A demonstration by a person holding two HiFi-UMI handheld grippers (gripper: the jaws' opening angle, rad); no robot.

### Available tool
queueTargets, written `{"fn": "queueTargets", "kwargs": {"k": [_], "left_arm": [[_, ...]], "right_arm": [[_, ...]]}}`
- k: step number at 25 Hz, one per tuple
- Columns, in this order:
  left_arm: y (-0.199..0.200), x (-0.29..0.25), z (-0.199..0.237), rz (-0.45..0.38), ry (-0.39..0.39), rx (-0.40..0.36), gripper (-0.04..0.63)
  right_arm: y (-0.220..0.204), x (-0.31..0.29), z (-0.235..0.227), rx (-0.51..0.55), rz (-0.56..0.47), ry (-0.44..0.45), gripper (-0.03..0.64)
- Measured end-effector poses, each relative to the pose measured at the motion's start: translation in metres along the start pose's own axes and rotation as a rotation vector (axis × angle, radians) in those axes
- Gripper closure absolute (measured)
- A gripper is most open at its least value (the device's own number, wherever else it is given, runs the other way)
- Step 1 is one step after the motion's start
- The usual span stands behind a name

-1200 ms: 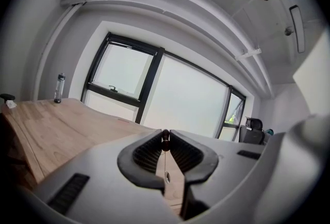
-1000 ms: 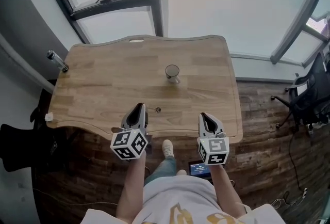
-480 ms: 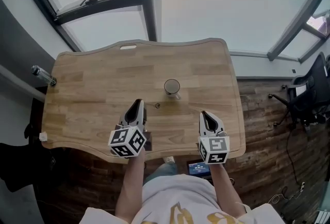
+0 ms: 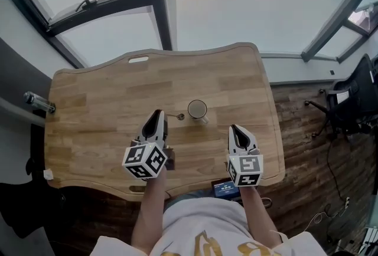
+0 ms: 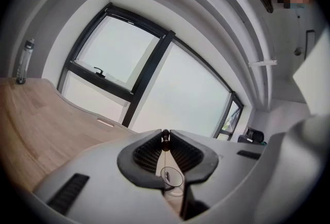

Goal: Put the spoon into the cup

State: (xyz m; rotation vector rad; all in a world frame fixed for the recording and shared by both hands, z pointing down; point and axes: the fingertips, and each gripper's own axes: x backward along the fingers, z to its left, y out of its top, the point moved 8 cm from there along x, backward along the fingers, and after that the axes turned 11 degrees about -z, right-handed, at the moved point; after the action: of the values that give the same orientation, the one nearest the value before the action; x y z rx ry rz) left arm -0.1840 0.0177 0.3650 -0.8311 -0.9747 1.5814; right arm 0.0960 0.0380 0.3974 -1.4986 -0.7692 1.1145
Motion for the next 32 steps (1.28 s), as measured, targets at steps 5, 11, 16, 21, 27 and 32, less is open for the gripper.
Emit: {"fn": "queueTargets", "kwargs": {"k": [5,11,16,21,27,32], "left_arm": [[-0.001,-0.015,0.008,0.007,-0.002,0.013,0.54],[-0.004,-0.027,0.014,0.01,0.007,0.019,0.54],[-0.008,-0.037,0.017,0.014,0.018,0.021,0.54],[-0.012,-0.047,0.019,0.025,0.017,0.012,0.54],[-0.016,-0.054,0.019,0.034,0.024,0.017,0.54],[-0.023,-0.056,0.021,0.05,0.033,0.023,0.54]], "right_arm": [[0.004,-0.014,-0.001,-0.013,0.0,-0.009,0.584],[0.002,-0.031,-0.002,-0.014,0.009,0.009,0.584],[-0.003,-0.046,-0.007,-0.024,0.014,0.02,0.584],[-0.007,-0.06,-0.009,-0.035,0.012,0.039,0.584],[-0.014,-0.063,-0.016,-0.046,0.028,0.04,0.584],[-0.022,-0.068,-0.019,-0.058,0.04,0.04,0.584]]}}
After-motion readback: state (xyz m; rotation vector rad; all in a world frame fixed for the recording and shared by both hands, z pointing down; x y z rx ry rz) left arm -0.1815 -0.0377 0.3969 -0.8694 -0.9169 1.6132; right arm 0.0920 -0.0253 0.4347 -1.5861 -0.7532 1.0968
